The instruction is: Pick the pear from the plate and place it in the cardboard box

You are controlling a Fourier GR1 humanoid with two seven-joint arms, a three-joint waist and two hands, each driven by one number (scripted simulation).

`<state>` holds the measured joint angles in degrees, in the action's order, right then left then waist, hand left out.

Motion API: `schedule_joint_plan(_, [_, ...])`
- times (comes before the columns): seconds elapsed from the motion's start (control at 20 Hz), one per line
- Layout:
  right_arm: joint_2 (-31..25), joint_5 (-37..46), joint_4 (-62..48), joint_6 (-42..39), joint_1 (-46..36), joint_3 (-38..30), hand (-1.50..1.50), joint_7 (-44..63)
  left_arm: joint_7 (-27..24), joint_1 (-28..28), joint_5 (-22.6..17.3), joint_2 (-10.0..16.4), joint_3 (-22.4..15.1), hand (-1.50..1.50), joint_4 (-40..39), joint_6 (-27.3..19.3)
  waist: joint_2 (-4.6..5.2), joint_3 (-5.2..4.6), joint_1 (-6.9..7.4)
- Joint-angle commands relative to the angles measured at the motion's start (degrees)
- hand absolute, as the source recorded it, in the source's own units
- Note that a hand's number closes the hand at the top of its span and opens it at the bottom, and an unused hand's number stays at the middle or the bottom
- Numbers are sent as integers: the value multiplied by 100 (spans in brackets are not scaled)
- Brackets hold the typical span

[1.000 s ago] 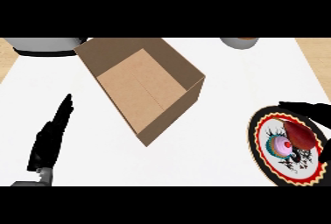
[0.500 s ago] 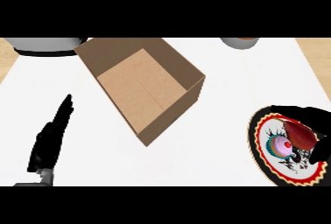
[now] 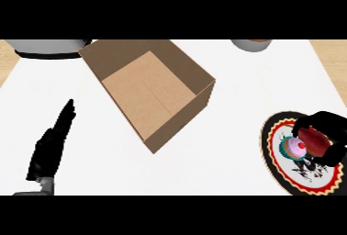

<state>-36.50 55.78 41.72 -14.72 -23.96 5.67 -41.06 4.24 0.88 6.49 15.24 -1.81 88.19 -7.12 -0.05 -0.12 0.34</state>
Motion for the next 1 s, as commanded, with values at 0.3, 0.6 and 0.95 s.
schedule_joint_plan(0.3, [735,92,610,951,11,-415,150,1365,-43,165,-113,62,253,0,135,210,-11,10,-8])
schedule_joint_plan(0.6, [2228,755,1316,1359,-405,-209,150,4487,96,-85,203,-158,1,0,53,-58,-31,2,-36])
schedule_joint_plan(0.95, [2451,1105,3089,791,-280,45,150,5653,-89,162,192,-201,60,0,-5,72,-14,9,-50])
